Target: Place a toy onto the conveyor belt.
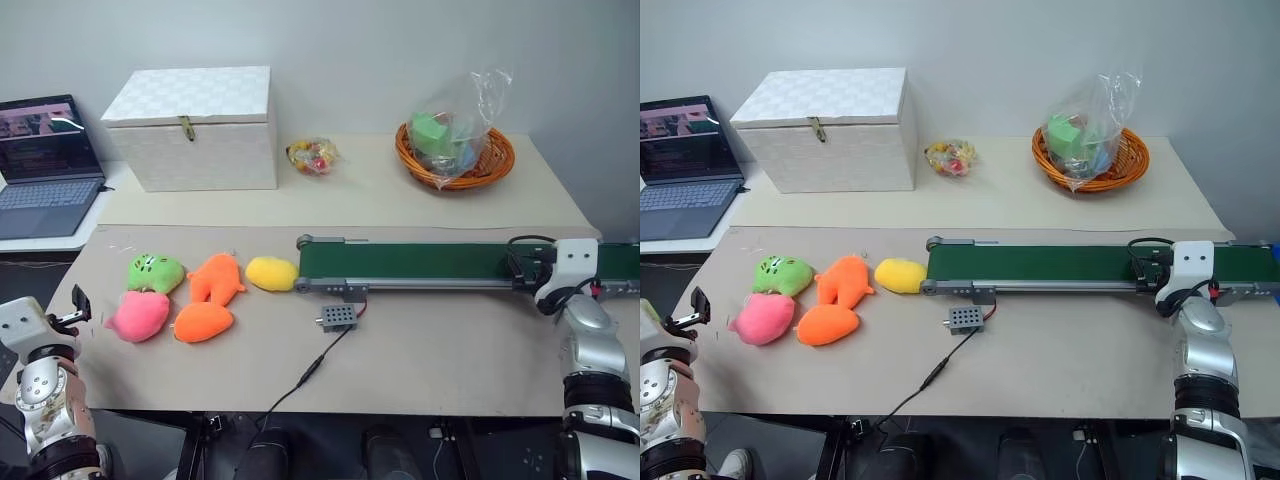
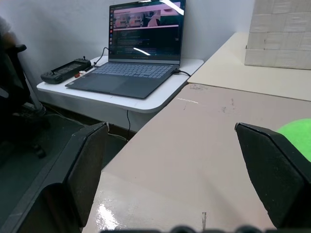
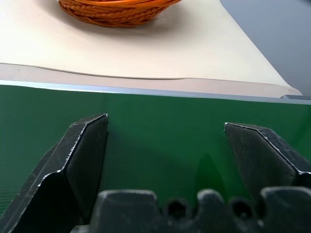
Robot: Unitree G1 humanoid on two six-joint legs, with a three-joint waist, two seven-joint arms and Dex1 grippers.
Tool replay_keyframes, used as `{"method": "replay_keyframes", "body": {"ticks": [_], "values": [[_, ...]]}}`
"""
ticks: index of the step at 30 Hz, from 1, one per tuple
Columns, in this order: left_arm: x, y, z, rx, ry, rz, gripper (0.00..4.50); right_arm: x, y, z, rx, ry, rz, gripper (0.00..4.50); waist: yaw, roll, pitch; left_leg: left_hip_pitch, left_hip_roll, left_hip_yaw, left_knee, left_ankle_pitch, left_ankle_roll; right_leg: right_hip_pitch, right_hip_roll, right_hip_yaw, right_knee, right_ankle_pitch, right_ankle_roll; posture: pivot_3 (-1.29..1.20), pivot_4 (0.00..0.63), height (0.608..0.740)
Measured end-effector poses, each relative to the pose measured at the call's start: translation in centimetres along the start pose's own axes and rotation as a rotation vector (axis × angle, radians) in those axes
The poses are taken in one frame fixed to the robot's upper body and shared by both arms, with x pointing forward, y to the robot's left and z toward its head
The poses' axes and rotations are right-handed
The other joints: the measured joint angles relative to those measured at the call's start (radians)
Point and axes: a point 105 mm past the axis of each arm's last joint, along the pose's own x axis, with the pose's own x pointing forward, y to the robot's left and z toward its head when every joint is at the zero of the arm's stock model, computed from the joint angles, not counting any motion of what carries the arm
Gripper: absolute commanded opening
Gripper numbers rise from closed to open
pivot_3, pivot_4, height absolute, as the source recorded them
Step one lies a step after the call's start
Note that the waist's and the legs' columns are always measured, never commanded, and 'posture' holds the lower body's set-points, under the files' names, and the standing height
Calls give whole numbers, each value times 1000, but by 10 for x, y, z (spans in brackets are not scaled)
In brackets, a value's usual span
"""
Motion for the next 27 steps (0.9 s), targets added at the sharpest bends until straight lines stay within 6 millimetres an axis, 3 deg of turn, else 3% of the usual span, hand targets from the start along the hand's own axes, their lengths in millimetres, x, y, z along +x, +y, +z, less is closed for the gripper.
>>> {"method": "replay_keyframes", "body": {"ticks": [5,8,10,12,13,15,17,19,22,27], "values": [[1,-1,-3,3,14,8,4461,0,-1,0,-11,2,-10,4500,1,0,0,0,0,0,0,0,0,0,0,0,0,0,0,0,150,740],[2,1,-7,0,28,23,4461,3,18,11,-24,-13,64,4500,-7,0,0,0,0,0,0,0,0,-1,0,1,1,0,0,0,150,740],[4,-1,-7,-4,29,21,4461,-4,56,25,26,-24,285,4500,-10,0,0,-1,0,0,0,0,0,-1,0,1,1,0,0,0,150,740],[5,-3,-5,-7,24,18,4461,-31,111,40,34,-32,628,4500,-9,0,0,-1,2,0,0,0,0,-1,1,0,0,0,0,0,150,740],[8,-9,-4,-11,20,3,4461,-61,137,42,-3,-4,857,4500,-2,0,0,-4,1,0,1,0,0,-2,0,0,-1,0,0,0,150,740],[7,-7,-4,-6,22,7,4461,-99,159,41,-47,36,1106,4500,8,0,0,-4,0,-1,2,-2,3,-1,0,-2,-3,0,1,0,150,740],[6,-6,-7,-5,32,9,4461,-133,169,46,-83,59,1313,4500,14,0,0,-5,-1,-1,3,-2,3,-1,-1,-2,-4,1,2,0,150,740],[6,-8,-8,-10,38,-2,4461,-148,174,56,-125,35,1405,4500,18,-2,0,-4,-1,-1,3,-2,3,0,-1,-2,-3,1,2,0,150,740],[5,-9,-11,-97,65,-15,4461,-156,178,68,-196,1,1460,4500,18,-2,0,-2,0,-1,3,-2,2,0,-1,-2,-2,1,3,0,150,740],[-19,7,-36,-551,258,-57,4461,-160,182,77,-292,-35,1466,4500,3,-3,0,-3,0,0,3,-2,3,-2,-1,-2,-3,1,3,0,150,740]]}}
